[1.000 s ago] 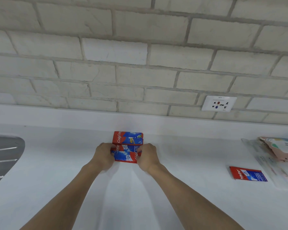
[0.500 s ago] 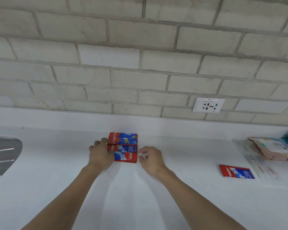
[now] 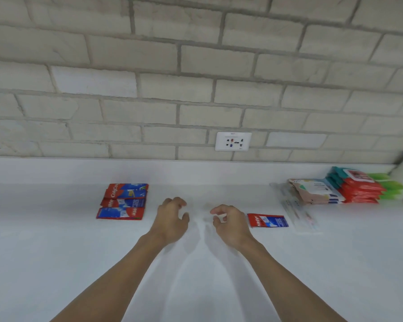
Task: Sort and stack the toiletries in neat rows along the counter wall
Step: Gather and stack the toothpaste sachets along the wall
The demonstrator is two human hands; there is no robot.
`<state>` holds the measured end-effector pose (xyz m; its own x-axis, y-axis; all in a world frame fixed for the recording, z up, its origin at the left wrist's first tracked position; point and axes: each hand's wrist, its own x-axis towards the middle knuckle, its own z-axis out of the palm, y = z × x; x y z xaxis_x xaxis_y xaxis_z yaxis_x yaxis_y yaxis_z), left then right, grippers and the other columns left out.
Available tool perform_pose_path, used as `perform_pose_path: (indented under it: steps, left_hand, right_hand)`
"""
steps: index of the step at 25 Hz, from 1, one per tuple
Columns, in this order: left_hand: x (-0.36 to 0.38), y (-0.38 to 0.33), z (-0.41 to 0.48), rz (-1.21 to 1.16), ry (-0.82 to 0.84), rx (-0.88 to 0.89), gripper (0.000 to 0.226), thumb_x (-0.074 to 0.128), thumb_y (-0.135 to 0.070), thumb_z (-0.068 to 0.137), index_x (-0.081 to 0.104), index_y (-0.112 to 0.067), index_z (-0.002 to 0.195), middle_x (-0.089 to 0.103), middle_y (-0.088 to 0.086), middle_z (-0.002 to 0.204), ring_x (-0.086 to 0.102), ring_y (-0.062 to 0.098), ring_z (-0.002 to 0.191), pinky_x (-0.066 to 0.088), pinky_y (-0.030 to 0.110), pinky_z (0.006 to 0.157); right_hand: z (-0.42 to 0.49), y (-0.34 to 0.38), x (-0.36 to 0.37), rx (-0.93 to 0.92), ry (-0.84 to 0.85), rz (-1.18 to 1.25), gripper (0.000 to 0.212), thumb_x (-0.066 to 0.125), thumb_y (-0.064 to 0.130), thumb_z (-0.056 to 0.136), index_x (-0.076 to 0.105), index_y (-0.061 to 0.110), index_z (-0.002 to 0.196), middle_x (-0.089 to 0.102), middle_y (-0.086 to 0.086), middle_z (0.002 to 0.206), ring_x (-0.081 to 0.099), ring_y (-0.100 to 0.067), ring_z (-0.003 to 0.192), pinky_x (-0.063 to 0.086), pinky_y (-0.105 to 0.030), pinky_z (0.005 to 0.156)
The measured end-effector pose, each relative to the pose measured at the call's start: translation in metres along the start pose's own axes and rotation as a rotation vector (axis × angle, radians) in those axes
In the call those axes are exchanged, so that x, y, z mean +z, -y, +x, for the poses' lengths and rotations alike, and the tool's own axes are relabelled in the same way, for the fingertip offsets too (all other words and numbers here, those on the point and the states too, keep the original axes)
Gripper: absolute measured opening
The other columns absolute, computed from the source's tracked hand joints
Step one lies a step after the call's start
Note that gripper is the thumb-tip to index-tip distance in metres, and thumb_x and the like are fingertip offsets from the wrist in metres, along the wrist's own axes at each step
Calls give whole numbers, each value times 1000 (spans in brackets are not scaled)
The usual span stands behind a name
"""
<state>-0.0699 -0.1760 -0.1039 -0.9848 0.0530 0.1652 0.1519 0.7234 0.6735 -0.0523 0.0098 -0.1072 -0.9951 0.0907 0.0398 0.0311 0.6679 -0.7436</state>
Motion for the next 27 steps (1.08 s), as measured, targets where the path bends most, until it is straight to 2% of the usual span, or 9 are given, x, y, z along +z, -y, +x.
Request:
perform_pose_path:
  steps: [2, 6, 8, 11, 14, 19, 23, 27]
  left_hand:
    - [28, -27, -4, -32, 72, 21, 29, 59, -20, 89, 58, -15, 118, 55, 4, 115, 54, 15, 90, 42, 19, 81]
    - [76, -69, -3, -64, 190, 38, 31, 57, -22, 92, 56, -15, 122, 53, 5, 118, 53, 14, 88, 41, 18, 80]
    - [97, -85, 0, -89, 219, 7, 31, 57, -22, 92, 55, -15, 123, 55, 6, 120, 55, 15, 87, 42, 18, 80]
    - [124, -101, 2, -119, 244, -56, 37, 58, -21, 93, 53, -13, 128, 57, 7, 123, 60, 21, 103, 42, 18, 85]
    - [145, -112, 4, -133, 224, -96, 41, 58, -21, 93, 50, -12, 132, 58, 9, 126, 57, 19, 113, 40, 16, 88]
    - [169, -126, 13, -130, 149, -118, 39, 59, -19, 93, 55, -10, 131, 60, 9, 127, 57, 20, 115, 46, 25, 99]
    - [178, -128, 15, -101, 102, -134, 29, 60, -13, 91, 63, -8, 120, 63, 9, 120, 61, 19, 107, 42, 16, 84]
    - [174, -122, 16, -118, 102, -179, 32, 59, -9, 90, 61, -8, 122, 62, 9, 121, 62, 20, 107, 44, 17, 84]
  right_hand:
    - [-7, -25, -27, 39, -53, -36, 18, 59, 11, 92, 70, 22, 102, 63, 5, 104, 56, -7, 89, 37, -3, 64]
    - [-8, -69, -74, 76, -137, -105, 21, 55, 2, 89, 71, 13, 98, 60, 4, 89, 56, -13, 82, 37, -7, 61]
    - [-3, -87, -91, 119, -165, -158, 21, 57, 4, 90, 70, 12, 105, 61, 0, 99, 56, -15, 88, 39, -13, 72]
    - [6, -109, -108, 154, -169, -222, 26, 56, 6, 92, 65, 12, 116, 60, -11, 117, 59, -21, 101, 44, -20, 81]
    - [17, -121, -115, 157, -119, -301, 30, 55, 9, 95, 61, 12, 124, 57, -12, 122, 54, -22, 112, 44, -22, 89]
    - [32, -134, -116, 166, -79, -387, 29, 53, 10, 95, 65, 14, 121, 65, -11, 118, 52, -24, 113, 44, -28, 93]
    - [35, -139, -116, 145, -91, -364, 28, 56, 10, 94, 68, 13, 119, 67, -11, 117, 55, -23, 110, 46, -26, 91]
    - [35, -138, -115, 126, -89, -337, 27, 56, 12, 95, 67, 11, 119, 67, -9, 119, 56, -19, 111, 43, -20, 86]
